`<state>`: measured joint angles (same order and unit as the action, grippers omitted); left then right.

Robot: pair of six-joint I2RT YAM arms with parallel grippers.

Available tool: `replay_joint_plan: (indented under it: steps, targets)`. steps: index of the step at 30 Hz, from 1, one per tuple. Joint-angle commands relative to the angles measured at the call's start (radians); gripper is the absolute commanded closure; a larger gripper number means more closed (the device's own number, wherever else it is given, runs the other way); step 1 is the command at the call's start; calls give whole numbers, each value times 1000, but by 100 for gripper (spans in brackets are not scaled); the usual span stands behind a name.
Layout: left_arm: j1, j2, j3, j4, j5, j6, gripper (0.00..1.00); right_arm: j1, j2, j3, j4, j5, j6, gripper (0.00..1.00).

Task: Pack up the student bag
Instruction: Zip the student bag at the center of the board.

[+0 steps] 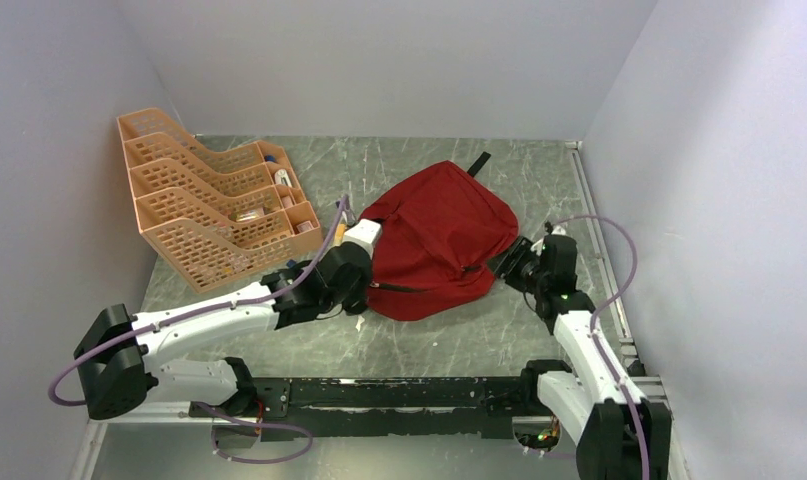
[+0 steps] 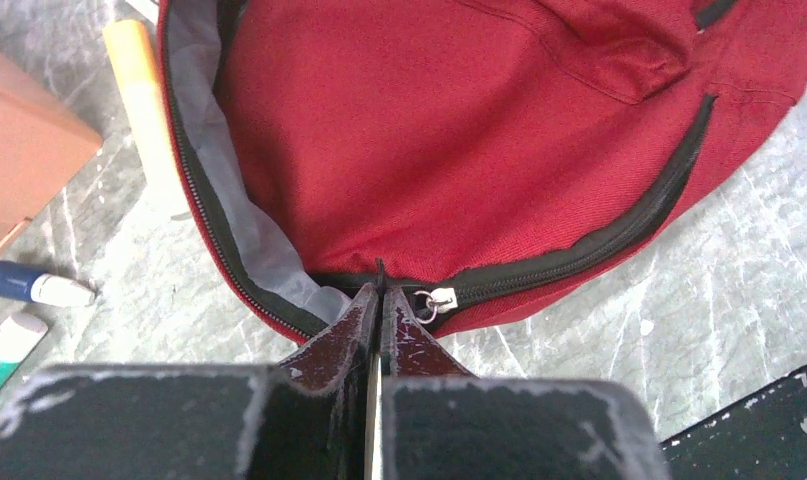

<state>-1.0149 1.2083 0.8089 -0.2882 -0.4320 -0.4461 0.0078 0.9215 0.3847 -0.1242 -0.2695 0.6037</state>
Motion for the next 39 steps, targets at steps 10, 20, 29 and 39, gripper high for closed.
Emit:
replay_joint_plan:
  steps: [10,20,29,39]
  targets:
    - [8,24,35,96,114,25,95,51,-50,171,56,-303,-117,45]
    - [10,-20,3,77,42,-20,95,582,32,177,294,-130,-411,39]
    - [9,-45,-18,76,32,-41,95,874,83,70,447,-16,-1048,41]
    - [10,-53,-29,127,77,-40,95,905,167,-4,741,-32,-976,46]
